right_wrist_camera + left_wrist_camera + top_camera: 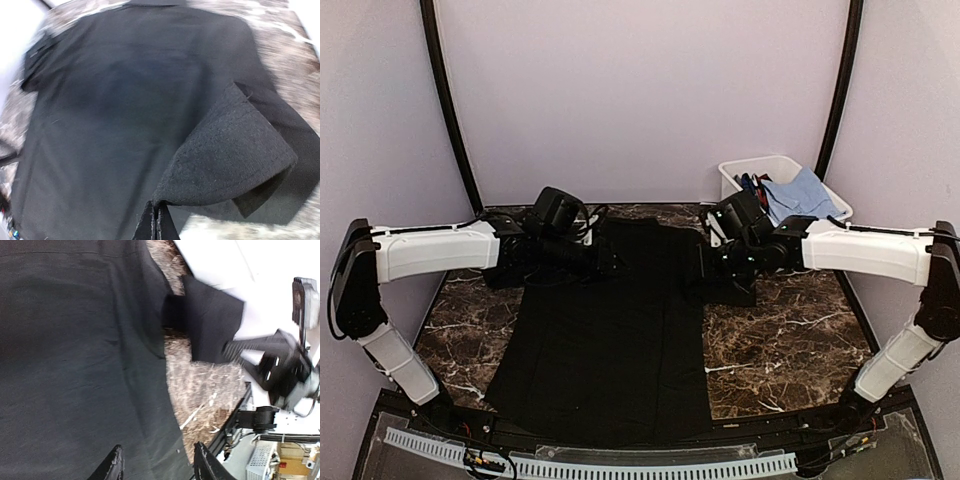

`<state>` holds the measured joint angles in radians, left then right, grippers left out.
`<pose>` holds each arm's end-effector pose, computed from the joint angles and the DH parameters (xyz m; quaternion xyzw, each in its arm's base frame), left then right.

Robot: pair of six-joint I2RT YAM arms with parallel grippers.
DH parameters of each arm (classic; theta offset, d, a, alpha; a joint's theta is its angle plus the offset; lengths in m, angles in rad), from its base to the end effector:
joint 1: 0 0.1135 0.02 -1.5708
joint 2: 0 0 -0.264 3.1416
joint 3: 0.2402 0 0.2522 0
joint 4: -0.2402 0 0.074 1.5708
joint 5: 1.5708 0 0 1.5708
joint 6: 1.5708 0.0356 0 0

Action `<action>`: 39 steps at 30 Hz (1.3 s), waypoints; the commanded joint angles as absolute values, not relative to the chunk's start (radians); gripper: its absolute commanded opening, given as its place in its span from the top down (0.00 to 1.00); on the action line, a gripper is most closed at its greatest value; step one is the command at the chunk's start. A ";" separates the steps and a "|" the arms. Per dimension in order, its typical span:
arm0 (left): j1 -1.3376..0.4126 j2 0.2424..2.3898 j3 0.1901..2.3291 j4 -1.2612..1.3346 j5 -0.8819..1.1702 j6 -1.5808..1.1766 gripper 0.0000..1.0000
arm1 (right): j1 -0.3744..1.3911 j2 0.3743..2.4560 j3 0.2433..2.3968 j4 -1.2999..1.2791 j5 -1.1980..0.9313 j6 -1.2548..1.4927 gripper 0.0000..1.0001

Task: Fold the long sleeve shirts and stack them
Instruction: Pick up the sleeve from the center of the board, then adjust the sleeve at the center of the board.

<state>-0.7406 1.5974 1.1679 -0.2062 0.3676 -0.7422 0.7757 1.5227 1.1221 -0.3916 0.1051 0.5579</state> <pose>0.2578 -0.2530 0.2663 0.0817 0.8777 -0.4196 0.2166 0.2404 0.2306 0.2590 -0.0806 0.9206 0.1962 0.3279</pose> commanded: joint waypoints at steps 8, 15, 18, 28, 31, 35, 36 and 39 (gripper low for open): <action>-0.762 1.670 1.141 0.024 0.466 -0.873 0.48 | 0.917 1.682 1.224 -0.230 -0.077 0.510 1.00; -0.756 1.712 1.105 0.009 0.370 -0.933 0.45 | 0.961 1.772 1.243 -0.186 -0.118 0.508 1.00; -0.742 1.728 1.051 0.047 0.368 -0.955 0.45 | 0.980 1.823 1.264 -0.176 -0.134 0.508 0.95; -0.711 1.755 0.976 0.107 0.370 -0.957 0.34 | 1.033 1.893 1.332 -0.199 -0.124 0.509 0.70; -0.710 1.773 0.975 0.105 0.374 -0.945 0.35 | 1.029 1.847 1.305 -0.221 -0.068 0.520 0.68; -0.709 1.770 0.991 0.032 0.298 -0.905 0.37 | 1.015 1.778 1.251 -0.256 -0.004 0.540 0.67; -0.704 1.771 0.995 0.001 0.285 -0.901 0.37 | 1.010 1.762 1.232 -0.259 -0.004 0.547 0.67; -0.688 1.796 1.023 -0.069 0.242 -0.868 0.41 | 0.991 1.716 1.164 -0.253 0.027 0.566 0.66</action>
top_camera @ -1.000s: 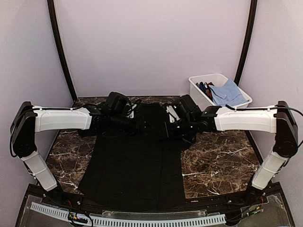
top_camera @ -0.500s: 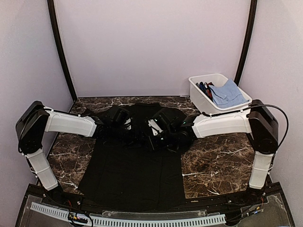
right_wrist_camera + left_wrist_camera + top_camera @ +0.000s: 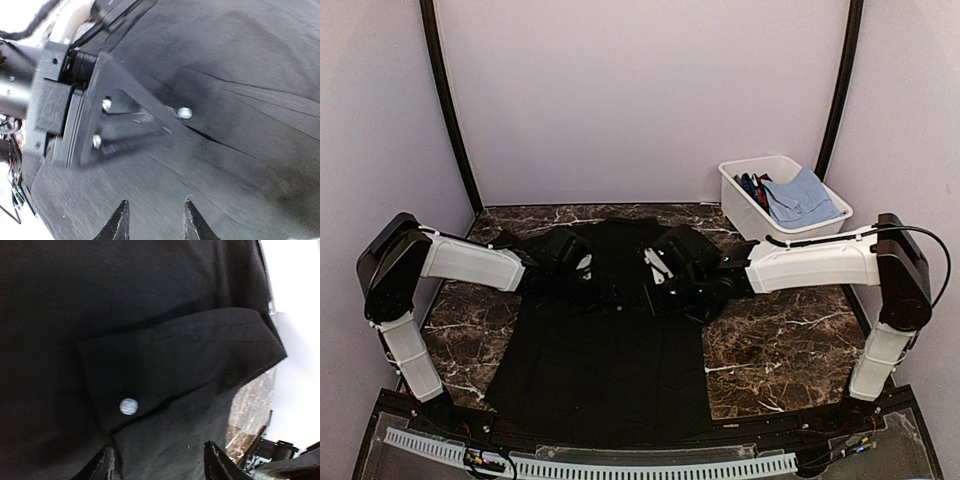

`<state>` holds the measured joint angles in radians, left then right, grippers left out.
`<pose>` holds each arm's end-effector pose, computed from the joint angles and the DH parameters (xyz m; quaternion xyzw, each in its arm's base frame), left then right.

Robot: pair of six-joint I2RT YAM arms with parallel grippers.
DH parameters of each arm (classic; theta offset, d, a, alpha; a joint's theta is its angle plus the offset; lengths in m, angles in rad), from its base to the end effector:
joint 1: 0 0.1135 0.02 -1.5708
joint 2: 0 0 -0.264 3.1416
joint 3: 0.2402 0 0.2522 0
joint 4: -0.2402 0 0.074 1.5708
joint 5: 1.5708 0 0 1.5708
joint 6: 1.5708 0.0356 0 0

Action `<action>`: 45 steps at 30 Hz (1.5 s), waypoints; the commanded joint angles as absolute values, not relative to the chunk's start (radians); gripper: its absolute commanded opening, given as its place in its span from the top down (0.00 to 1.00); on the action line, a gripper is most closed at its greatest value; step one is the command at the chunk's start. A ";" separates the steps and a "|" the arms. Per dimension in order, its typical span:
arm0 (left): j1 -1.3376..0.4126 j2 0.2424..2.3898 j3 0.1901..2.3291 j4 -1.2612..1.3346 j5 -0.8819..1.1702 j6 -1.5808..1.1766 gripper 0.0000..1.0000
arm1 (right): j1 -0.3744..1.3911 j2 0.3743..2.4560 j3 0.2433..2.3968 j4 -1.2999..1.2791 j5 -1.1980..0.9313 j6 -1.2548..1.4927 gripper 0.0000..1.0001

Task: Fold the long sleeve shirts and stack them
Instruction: Adjust the sleeve at the center of the board, then pick up the sleeve from the center of the board.

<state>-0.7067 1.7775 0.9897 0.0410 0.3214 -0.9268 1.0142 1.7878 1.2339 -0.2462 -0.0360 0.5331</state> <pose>0.2730 -0.2479 0.1674 -0.0356 0.9061 -0.3885 0.1637 0.2066 0.3344 0.2149 -0.2273 0.8982 0.2745 0.2572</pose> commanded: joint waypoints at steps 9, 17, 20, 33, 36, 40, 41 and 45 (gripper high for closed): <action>-0.680 1.915 1.145 -0.148 0.191 -0.790 0.45 | 0.966 1.585 1.012 -0.237 0.053 0.609 0.66; -0.695 1.954 1.206 -0.149 0.220 -0.779 0.57 | 0.958 1.510 0.952 -0.246 0.084 0.629 0.65; -0.705 1.955 1.224 -0.151 0.224 -0.778 0.62 | 0.948 1.494 0.942 -0.256 0.097 0.630 0.65; -0.712 2.001 1.306 -0.220 0.138 -0.750 0.64 | 0.919 1.433 0.891 -0.255 0.104 0.638 0.65; -0.712 2.021 1.324 -0.222 0.154 -0.739 0.67 | 0.917 1.421 0.880 -0.255 0.111 0.642 0.65; -0.716 2.033 1.341 -0.218 0.176 -0.739 0.71 | 0.909 1.400 0.862 -0.264 0.133 0.655 0.65; -0.718 2.034 1.346 -0.218 0.180 -0.739 0.74 | 0.906 1.392 0.858 -0.267 0.141 0.660 0.65; -0.722 2.032 1.364 -0.225 0.194 -0.738 0.84 | 0.888 1.363 0.839 -0.273 0.163 0.675 0.64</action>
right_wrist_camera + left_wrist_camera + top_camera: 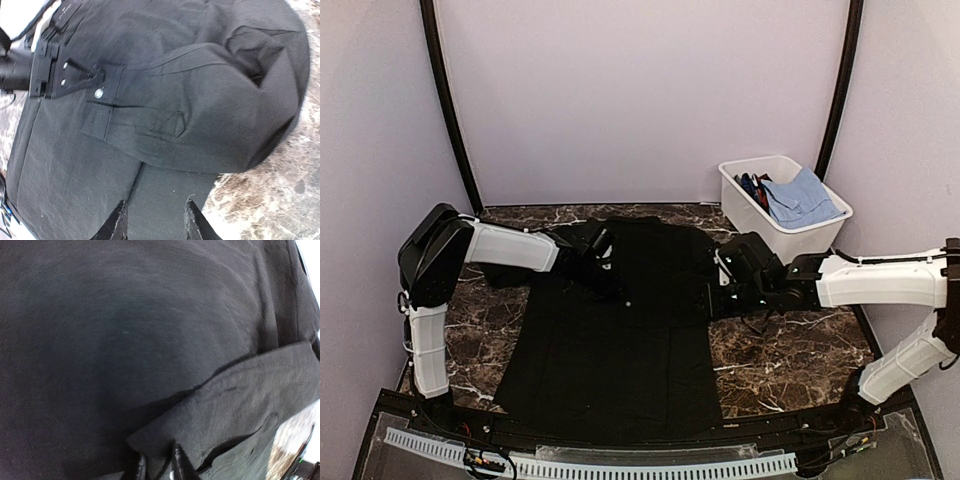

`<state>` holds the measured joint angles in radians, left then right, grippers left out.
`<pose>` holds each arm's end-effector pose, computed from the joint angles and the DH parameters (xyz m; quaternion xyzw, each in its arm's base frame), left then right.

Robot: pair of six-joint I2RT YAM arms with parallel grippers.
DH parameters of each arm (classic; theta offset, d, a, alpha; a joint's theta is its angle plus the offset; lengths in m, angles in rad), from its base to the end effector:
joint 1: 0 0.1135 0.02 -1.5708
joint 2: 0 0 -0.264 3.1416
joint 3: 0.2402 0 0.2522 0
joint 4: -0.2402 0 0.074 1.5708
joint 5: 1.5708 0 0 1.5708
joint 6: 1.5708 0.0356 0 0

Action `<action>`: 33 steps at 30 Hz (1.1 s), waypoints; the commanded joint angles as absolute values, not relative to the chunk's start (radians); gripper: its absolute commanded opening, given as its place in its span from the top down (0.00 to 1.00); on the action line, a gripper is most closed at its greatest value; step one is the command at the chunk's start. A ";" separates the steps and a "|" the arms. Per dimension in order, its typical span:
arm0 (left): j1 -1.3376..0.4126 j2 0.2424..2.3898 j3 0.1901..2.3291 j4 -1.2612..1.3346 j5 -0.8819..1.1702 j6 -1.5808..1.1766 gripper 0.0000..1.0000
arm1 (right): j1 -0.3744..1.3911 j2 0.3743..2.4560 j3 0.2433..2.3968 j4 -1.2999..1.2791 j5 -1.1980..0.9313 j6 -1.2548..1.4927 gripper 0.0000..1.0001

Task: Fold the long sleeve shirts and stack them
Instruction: Pick up the sleeve from the center of the board.

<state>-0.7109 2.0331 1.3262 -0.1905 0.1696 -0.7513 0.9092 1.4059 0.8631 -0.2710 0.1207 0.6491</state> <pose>0.3227 -0.2858 0.1510 0.0090 0.9408 -0.2793 0.1917 0.1831 0.2281 0.2193 -0.0982 0.9226 0.2193 0.3018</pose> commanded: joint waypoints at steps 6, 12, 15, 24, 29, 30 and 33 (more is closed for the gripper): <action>-0.733 1.989 1.389 -0.220 0.212 -0.736 1.00 | 0.851 1.326 0.809 -0.299 0.217 0.717 0.64; -0.736 1.888 1.398 -0.218 0.204 -0.734 1.00 | 0.778 1.277 0.746 -0.298 0.224 0.762 0.64; -0.735 1.810 1.395 -0.224 0.192 -0.732 1.00 | 0.750 1.260 0.726 -0.305 0.231 0.772 0.63; -0.736 1.614 1.359 -0.280 0.140 -0.727 1.00 | 0.706 1.282 0.707 -0.281 0.219 0.761 0.62; -0.735 1.503 1.309 -0.332 0.097 -0.754 1.00 | 0.706 1.338 0.731 -0.251 0.200 0.749 0.55; -0.735 1.481 1.287 -0.347 0.097 -0.764 1.00 | 0.706 1.352 0.739 -0.244 0.197 0.746 0.54; -0.735 1.448 1.226 -0.360 0.128 -0.826 1.00 | 0.705 1.395 0.764 -0.221 0.169 0.735 0.50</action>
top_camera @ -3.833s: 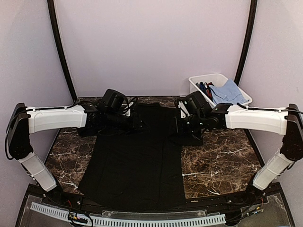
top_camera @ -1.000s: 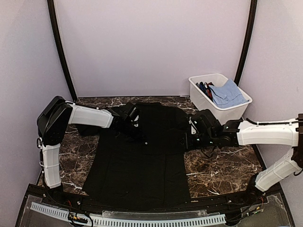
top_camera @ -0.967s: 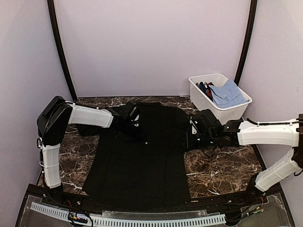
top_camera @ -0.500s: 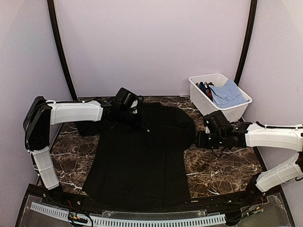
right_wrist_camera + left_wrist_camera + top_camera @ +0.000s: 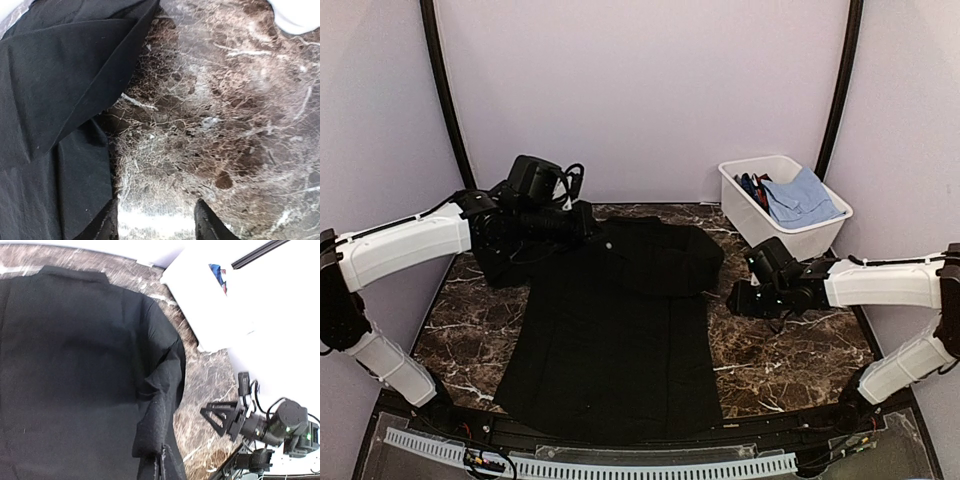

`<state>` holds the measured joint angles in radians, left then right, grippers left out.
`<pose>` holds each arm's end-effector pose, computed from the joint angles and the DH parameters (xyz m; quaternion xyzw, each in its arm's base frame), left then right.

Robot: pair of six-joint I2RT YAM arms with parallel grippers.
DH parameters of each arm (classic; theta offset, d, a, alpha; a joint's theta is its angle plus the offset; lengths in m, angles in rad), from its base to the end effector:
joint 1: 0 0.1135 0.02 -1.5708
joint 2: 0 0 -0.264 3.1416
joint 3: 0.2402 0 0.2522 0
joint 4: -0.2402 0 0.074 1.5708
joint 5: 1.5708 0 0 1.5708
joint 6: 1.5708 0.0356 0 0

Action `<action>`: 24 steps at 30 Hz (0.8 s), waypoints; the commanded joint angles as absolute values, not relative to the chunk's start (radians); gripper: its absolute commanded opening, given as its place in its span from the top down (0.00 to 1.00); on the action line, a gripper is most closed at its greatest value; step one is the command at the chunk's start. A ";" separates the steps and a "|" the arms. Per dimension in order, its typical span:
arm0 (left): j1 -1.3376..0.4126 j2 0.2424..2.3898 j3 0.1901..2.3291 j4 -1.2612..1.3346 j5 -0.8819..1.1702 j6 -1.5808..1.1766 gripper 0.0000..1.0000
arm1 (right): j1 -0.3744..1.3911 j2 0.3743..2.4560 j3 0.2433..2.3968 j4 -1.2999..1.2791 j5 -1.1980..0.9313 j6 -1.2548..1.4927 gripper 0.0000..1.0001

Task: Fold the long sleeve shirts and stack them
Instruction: Pick up the sleeve from the center of the board, then pass from the left arm to the right

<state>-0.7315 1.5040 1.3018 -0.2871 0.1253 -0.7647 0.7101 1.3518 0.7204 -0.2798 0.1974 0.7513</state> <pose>0.2582 -0.2377 0.3351 0.0180 0.8561 -0.3888 0.3401 0.2036 0.1659 0.1890 0.0513 0.9406 0.1457 0.3022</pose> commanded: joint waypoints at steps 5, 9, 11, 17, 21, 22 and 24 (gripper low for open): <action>-0.739 1.403 1.065 -0.355 0.203 -0.904 1.00 | 0.719 1.435 0.795 -0.192 0.127 0.712 0.45; -0.742 1.380 0.971 -0.290 0.312 -0.971 1.00 | 0.804 1.433 0.814 -0.173 0.134 0.685 0.39; -0.742 1.376 0.946 -0.249 0.349 -1.017 1.00 | 0.883 1.417 0.816 -0.137 0.155 0.649 0.36; -0.744 1.383 0.893 -0.075 0.450 -1.222 1.00 | 1.116 1.396 0.843 -0.032 0.264 0.509 0.26; -0.744 1.406 0.893 -0.022 0.483 -1.291 1.00 | 1.238 1.418 0.889 -0.005 0.348 0.388 0.20; -0.744 1.414 0.899 -0.020 0.485 -1.296 1.00 | 1.263 1.427 0.902 0.008 0.370 0.357 0.19; -0.744 1.424 0.907 -0.017 0.492 -1.305 1.00 | 1.301 1.442 0.923 0.023 0.402 0.306 0.17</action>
<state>-0.7391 1.4200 0.9051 -0.0849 0.4393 -1.2289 1.2297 1.4223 0.8623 -0.0647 0.2871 0.4606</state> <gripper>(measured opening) 0.007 0.812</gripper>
